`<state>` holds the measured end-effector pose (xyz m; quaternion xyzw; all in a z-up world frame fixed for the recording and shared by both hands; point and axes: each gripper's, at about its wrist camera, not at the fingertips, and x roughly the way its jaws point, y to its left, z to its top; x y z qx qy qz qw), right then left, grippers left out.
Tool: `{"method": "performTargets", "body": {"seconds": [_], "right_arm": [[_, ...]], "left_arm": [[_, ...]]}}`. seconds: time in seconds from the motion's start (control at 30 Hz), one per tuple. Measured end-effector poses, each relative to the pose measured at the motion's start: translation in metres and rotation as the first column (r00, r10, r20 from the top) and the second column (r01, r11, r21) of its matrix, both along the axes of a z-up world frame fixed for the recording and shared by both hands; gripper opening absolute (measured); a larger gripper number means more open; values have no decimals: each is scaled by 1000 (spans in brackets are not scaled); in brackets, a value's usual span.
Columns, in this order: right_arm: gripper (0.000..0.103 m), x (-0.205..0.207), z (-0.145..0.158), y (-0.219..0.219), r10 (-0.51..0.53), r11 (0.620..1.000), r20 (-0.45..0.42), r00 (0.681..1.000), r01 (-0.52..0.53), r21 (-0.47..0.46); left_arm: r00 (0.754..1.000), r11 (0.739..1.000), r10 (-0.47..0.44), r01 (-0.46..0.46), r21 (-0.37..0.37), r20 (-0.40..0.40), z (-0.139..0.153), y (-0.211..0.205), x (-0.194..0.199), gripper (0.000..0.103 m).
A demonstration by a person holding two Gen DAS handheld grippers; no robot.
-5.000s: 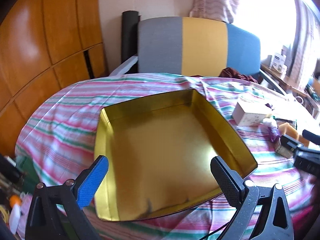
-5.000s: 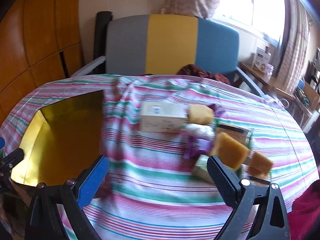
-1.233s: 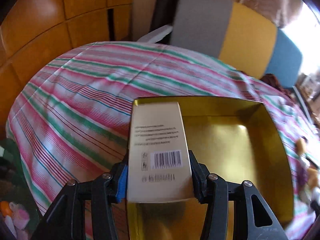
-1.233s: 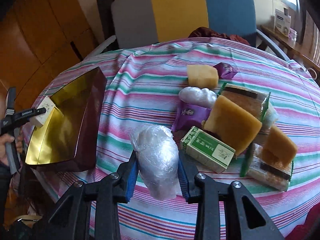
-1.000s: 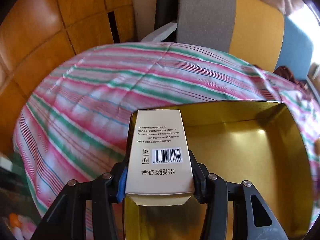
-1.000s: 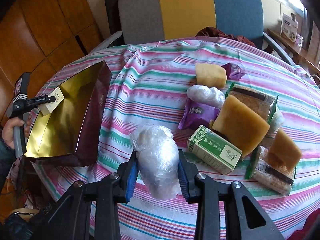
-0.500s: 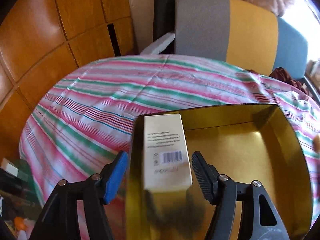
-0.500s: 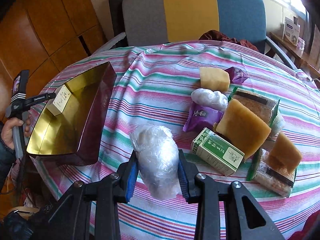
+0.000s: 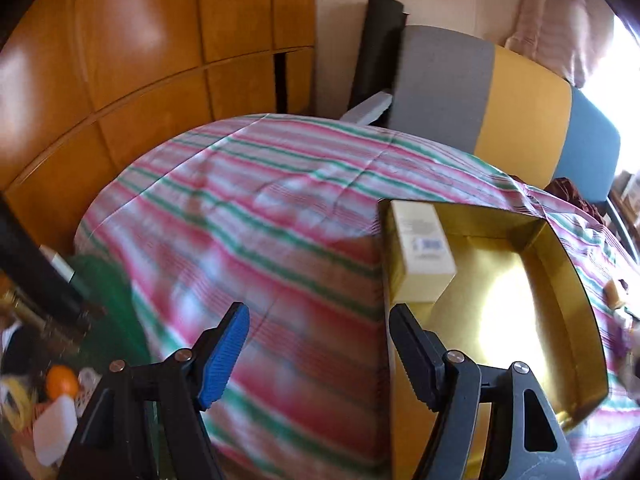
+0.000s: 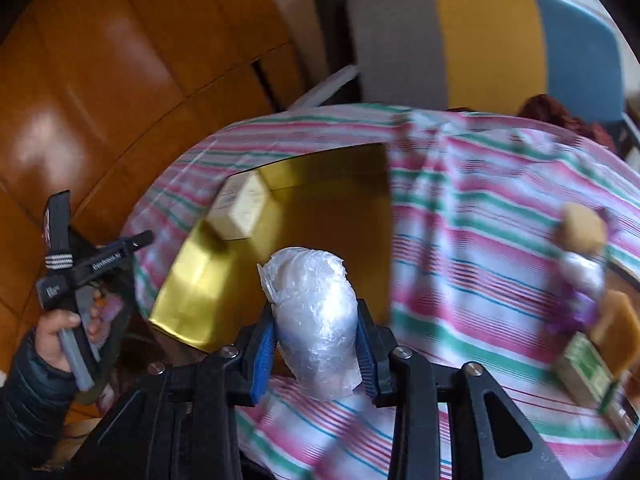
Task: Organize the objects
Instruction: 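Carry the plastic-wrapped bundle into the gold tray and open the right tool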
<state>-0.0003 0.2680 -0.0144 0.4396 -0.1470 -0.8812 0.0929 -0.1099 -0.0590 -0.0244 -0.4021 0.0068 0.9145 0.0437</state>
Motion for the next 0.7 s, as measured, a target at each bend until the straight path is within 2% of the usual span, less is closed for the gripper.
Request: {"method": "performTargets", "body": {"seconds": [0.17, 0.33, 0.4, 0.53, 0.7], "right_arm": [[36, -56, -26, -55, 86, 995, 111, 990, -79, -65], [38, -105, -48, -95, 108, 985, 179, 978, -81, -154], [46, -119, -51, -104, 103, 976, 183, 978, -64, -209], [60, -128, -50, -108, 82, 964, 174, 981, -34, -265], [61, -112, -43, -106, 62, 980, 157, 986, -31, -198]], "left_arm": [[1000, 999, 25, -25, 24, 12, -7, -18, 15, 75], [1000, 999, 28, -28, 41, 4, -10, -21, 22, 75], [1000, 999, 23, -23, 36, -11, -9, -20, 24, 75], [999, 999, 29, -28, 41, -24, -10, -20, 25, 77], [999, 999, 35, -34, 43, -20, -12, -21, 25, 77]]}}
